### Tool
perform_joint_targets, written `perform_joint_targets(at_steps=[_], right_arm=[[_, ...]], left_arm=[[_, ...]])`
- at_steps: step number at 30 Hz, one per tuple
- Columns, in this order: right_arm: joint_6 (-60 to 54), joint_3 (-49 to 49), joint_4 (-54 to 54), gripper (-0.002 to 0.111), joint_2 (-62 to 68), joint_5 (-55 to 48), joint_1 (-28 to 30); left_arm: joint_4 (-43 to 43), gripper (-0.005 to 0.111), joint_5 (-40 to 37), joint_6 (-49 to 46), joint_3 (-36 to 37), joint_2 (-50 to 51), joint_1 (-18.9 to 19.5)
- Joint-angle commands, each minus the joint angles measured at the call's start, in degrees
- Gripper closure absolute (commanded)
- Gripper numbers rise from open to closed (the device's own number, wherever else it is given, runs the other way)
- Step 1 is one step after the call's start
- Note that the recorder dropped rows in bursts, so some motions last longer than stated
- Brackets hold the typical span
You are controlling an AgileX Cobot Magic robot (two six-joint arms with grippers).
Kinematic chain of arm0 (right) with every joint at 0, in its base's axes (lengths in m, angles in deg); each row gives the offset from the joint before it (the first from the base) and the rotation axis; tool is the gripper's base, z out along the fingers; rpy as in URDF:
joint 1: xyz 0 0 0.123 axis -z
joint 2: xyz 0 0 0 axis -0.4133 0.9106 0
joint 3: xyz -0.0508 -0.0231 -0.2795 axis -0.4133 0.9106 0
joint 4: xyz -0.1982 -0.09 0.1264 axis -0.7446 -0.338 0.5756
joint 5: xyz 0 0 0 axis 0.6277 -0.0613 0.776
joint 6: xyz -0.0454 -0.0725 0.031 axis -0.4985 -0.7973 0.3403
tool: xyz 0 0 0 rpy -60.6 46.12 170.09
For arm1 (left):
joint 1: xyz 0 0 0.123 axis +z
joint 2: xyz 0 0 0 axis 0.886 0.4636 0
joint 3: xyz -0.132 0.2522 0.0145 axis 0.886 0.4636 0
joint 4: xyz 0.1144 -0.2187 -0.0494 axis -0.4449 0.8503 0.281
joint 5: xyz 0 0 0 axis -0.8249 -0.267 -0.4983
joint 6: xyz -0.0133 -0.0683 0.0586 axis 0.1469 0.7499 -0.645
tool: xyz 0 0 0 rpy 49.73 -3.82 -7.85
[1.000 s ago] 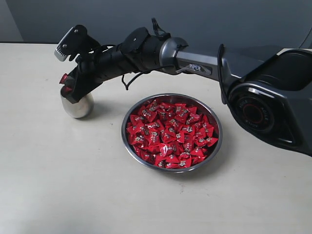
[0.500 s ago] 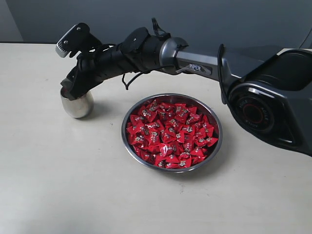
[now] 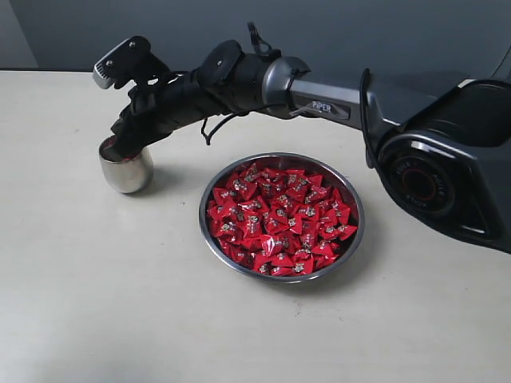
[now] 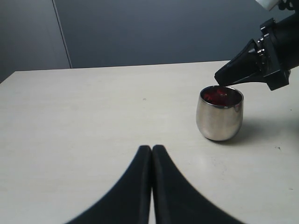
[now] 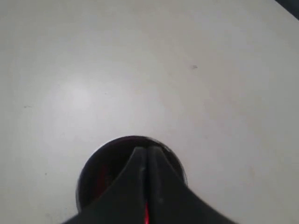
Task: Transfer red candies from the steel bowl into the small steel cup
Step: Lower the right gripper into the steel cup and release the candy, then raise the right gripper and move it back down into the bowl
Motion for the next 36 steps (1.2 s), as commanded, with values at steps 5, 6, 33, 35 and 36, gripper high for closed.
perform_joint_targets(at_steps=[5, 6, 33, 35, 36], right_arm=[[20.4, -0.2, -15.7, 0.109, -2.4, -3.2, 1.5], [21.1, -0.1, -15.2, 0.109, -2.4, -3.6, 1.9], [17.5, 70.9, -18.2, 0.109, -46.5, 30.9, 7.8], [17.7, 72.9, -17.7, 0.109, -46.5, 34.1, 7.8], [17.7, 74.3, -16.8, 0.109, -46.5, 36.5, 7.8]], left_arm=[[0.1, 0.106, 0.1, 0.1, 0.2, -0.3, 0.0], [0.1, 0.106, 0.1, 0.1, 0.2, -0.3, 0.0], [0.1, 0.106, 0.1, 0.1, 0.2, -0.3, 0.0], [0.1, 0.106, 0.1, 0.1, 0.2, -0.3, 0.0], [0.1, 0.106, 0.1, 0.1, 0.2, -0.3, 0.0]])
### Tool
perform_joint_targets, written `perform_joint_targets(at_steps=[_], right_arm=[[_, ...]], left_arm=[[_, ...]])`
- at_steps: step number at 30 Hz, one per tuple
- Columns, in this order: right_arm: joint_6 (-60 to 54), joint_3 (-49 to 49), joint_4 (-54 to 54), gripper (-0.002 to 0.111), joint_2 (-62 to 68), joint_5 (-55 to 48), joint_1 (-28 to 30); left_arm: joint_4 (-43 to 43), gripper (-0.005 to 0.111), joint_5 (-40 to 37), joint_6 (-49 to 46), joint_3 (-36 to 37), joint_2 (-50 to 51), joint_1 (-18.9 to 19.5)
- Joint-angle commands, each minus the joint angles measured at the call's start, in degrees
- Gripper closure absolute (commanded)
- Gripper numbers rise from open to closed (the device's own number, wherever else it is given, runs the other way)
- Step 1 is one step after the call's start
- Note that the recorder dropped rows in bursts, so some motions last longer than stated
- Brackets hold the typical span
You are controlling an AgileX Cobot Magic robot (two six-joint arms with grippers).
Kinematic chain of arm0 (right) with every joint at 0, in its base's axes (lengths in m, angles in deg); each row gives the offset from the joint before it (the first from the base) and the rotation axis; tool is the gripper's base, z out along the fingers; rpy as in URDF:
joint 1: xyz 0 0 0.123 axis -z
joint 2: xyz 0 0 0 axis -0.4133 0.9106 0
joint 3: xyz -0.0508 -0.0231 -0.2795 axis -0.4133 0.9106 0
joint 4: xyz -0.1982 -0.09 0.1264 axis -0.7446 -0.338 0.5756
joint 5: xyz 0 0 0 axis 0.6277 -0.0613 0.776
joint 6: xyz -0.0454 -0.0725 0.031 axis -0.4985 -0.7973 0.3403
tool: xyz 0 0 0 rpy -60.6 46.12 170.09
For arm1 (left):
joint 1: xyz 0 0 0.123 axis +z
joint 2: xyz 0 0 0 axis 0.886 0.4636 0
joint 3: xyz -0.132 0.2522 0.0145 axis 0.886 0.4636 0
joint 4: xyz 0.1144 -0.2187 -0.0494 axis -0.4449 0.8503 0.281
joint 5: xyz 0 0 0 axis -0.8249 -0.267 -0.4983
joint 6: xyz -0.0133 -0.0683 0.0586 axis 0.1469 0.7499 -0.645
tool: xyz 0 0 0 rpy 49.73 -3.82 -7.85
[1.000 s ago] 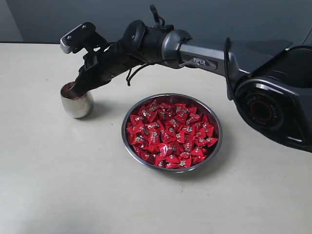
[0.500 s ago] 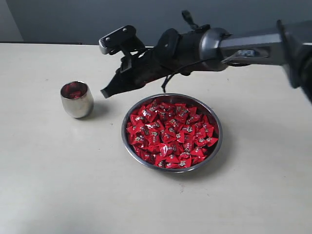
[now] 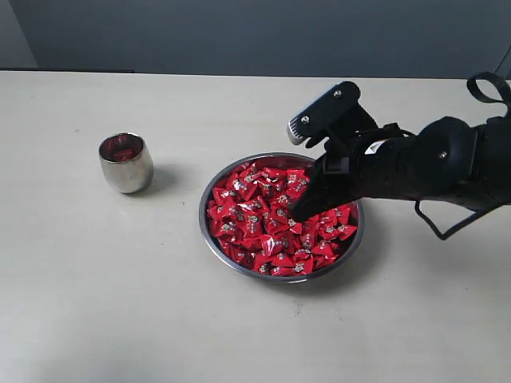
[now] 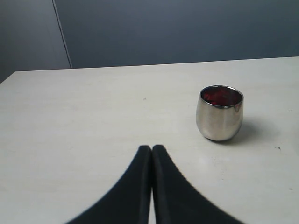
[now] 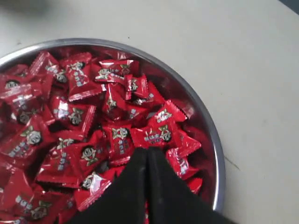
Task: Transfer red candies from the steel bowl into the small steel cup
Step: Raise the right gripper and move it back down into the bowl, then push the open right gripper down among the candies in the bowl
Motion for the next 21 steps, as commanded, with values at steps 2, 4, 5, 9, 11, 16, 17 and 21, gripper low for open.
perform_joint_targets(at_steps=[2, 4, 5, 9, 11, 16, 17, 21], right_arm=[[-0.1, 4.3, 1.6, 0.109, -0.3, 6.5, 1.2], [-0.1, 4.4, 1.6, 0.109, 0.4, 6.6, 1.9], [-0.1, 4.4, 1.6, 0.109, 0.9, 6.6, 2.0], [-0.1, 4.4, 1.2, 0.109, 3.4, 6.9, 2.5], [-0.1, 4.3, 0.9, 0.109, 4.6, 7.4, 2.5], [-0.1, 2.8, 1.2, 0.109, 6.9, 7.0, 2.5], [0.1, 2.5, 1.3, 0.109, 7.1, 6.6, 2.5], [1.1, 0.9, 1.3, 0.109, 7.1, 4.0, 2.4]], left_arm=[[0.1, 0.106, 0.1, 0.1, 0.2, -0.3, 0.0], [0.1, 0.106, 0.1, 0.1, 0.2, -0.3, 0.0], [0.1, 0.106, 0.1, 0.1, 0.2, -0.3, 0.0], [0.1, 0.106, 0.1, 0.1, 0.2, -0.3, 0.0], [0.1, 0.106, 0.1, 0.1, 0.2, -0.3, 0.0], [0.1, 0.106, 0.1, 0.1, 0.2, -0.3, 0.0], [0.1, 0.106, 0.1, 0.1, 0.2, -0.3, 0.0], [0.1, 0.106, 0.1, 0.1, 0.2, -0.3, 0.0]])
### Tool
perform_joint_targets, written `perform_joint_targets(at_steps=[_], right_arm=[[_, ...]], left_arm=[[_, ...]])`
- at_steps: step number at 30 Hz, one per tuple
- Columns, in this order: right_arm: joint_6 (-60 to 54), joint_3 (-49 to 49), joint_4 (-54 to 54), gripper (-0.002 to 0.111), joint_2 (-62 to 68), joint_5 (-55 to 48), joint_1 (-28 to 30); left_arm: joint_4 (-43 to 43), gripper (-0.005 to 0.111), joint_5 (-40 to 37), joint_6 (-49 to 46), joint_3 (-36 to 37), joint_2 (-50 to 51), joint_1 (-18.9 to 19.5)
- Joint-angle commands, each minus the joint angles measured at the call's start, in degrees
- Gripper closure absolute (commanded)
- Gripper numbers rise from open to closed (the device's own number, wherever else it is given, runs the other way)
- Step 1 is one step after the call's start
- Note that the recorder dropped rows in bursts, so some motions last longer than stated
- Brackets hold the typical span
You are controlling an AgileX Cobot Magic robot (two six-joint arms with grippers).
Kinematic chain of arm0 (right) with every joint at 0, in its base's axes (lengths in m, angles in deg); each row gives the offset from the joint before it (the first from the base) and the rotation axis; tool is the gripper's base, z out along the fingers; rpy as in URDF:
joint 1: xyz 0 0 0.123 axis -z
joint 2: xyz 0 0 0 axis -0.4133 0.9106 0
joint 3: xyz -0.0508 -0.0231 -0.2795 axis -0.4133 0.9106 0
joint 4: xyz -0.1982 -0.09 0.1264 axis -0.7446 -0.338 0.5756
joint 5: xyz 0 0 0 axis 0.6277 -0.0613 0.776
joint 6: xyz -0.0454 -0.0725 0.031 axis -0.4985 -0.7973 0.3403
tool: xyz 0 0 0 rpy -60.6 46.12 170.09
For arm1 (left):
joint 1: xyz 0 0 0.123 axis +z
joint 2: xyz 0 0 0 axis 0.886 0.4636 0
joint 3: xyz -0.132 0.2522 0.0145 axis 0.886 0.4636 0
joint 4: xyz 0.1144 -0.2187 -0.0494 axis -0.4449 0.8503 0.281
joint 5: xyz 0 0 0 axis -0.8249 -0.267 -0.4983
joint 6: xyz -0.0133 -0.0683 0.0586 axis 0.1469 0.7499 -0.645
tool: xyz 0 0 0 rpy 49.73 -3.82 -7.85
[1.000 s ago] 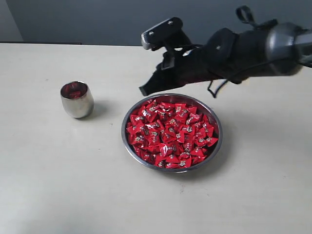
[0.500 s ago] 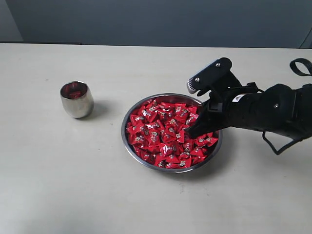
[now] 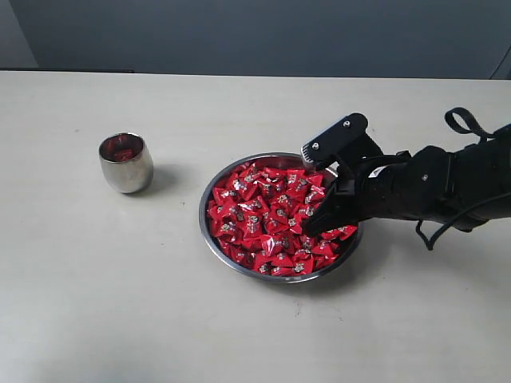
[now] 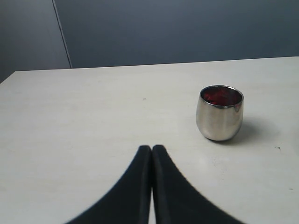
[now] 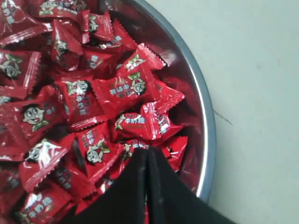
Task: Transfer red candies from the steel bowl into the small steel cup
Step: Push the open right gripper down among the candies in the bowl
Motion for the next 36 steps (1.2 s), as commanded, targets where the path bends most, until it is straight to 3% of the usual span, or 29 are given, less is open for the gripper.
perform_joint_targets(at_steps=[1, 15, 20, 23, 29, 36], right_arm=[[1.5, -1.6, -0.2, 0.109, 0.0, -2.0, 0.2], [4.2, -2.7, -0.4, 0.107, 0.0, -3.4, 0.2], [4.2, -4.1, -0.1, 0.076, 0.0, -5.4, 0.2], [4.2, -4.4, 2.2, 0.064, 0.3, -5.9, 0.2], [4.2, -5.9, 5.0, 0.079, 2.1, -9.2, 0.2], [4.2, -7.2, 6.9, 0.079, 4.3, -11.2, 0.2]], left_arm=[[0.1, 0.106, 0.1, 0.1, 0.2, -0.3, 0.0], [0.1, 0.106, 0.1, 0.1, 0.2, -0.3, 0.0], [0.1, 0.106, 0.1, 0.1, 0.2, -0.3, 0.0], [0.1, 0.106, 0.1, 0.1, 0.2, -0.3, 0.0], [0.1, 0.106, 0.1, 0.1, 0.2, -0.3, 0.0], [0.1, 0.106, 0.1, 0.1, 0.2, -0.3, 0.0]])
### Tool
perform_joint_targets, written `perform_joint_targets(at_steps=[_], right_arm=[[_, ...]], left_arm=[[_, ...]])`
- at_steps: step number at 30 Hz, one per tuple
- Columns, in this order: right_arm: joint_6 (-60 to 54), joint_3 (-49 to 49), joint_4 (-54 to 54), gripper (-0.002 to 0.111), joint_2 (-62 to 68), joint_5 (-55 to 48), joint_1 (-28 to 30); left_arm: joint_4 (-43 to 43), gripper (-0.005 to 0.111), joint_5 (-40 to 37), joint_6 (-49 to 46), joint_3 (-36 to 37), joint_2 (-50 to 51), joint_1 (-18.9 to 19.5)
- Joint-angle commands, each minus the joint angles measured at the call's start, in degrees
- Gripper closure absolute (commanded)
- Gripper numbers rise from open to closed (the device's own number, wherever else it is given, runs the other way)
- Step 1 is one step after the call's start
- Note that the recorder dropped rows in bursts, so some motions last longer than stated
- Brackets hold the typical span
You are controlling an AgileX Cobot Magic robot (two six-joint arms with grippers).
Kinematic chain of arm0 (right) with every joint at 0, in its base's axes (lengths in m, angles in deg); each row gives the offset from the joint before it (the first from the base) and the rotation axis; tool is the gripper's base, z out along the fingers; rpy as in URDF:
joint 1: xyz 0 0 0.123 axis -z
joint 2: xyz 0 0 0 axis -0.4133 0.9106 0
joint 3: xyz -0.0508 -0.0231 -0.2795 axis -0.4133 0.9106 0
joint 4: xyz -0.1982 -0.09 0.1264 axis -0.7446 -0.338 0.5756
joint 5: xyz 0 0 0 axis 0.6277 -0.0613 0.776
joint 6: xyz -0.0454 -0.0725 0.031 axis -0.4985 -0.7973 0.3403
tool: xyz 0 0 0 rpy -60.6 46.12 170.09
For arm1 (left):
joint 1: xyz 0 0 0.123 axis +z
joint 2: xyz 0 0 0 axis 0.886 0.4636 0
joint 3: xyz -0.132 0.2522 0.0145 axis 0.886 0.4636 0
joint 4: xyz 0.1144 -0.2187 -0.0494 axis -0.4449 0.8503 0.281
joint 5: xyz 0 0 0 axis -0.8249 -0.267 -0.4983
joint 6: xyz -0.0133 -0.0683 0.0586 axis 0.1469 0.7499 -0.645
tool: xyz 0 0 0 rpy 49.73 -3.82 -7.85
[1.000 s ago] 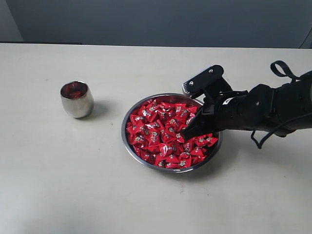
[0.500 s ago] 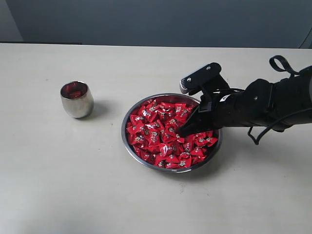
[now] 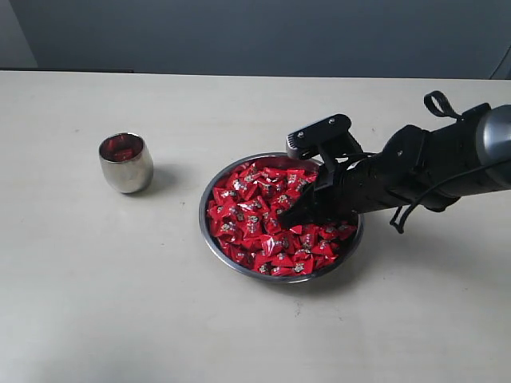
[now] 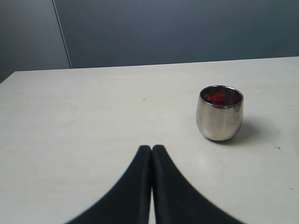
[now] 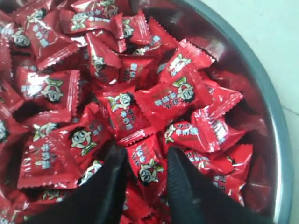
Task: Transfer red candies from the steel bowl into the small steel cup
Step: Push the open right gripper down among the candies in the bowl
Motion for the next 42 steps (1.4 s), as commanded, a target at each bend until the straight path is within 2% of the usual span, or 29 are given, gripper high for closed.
perform_joint_targets(at_steps=[1, 11, 18, 26, 32, 42], right_arm=[[0.1, -0.3, 1.5, 0.079, -0.1, -0.4, 0.2], [0.0, -0.3, 1.2, 0.079, 1.2, 1.6, 0.7], [0.0, -0.3, 1.1, 0.079, 2.7, 1.1, 3.2], [0.0, -0.4, 1.2, 0.079, 2.7, 0.3, 3.2], [0.0, -2.5, 2.7, 0.079, 2.7, -4.9, 3.1], [0.0, -2.6, 2.7, 0.079, 2.7, -3.8, 3.1]], left_arm=[[0.1, 0.106, 0.1, 0.1, 0.2, -0.3, 0.0], [0.1, 0.106, 0.1, 0.1, 0.2, -0.3, 0.0], [0.1, 0.106, 0.1, 0.1, 0.2, -0.3, 0.0], [0.1, 0.106, 0.1, 0.1, 0.2, -0.3, 0.0], [0.1, 0.106, 0.1, 0.1, 0.2, -0.3, 0.0], [0.1, 0.106, 0.1, 0.1, 0.2, -0.3, 0.0]])
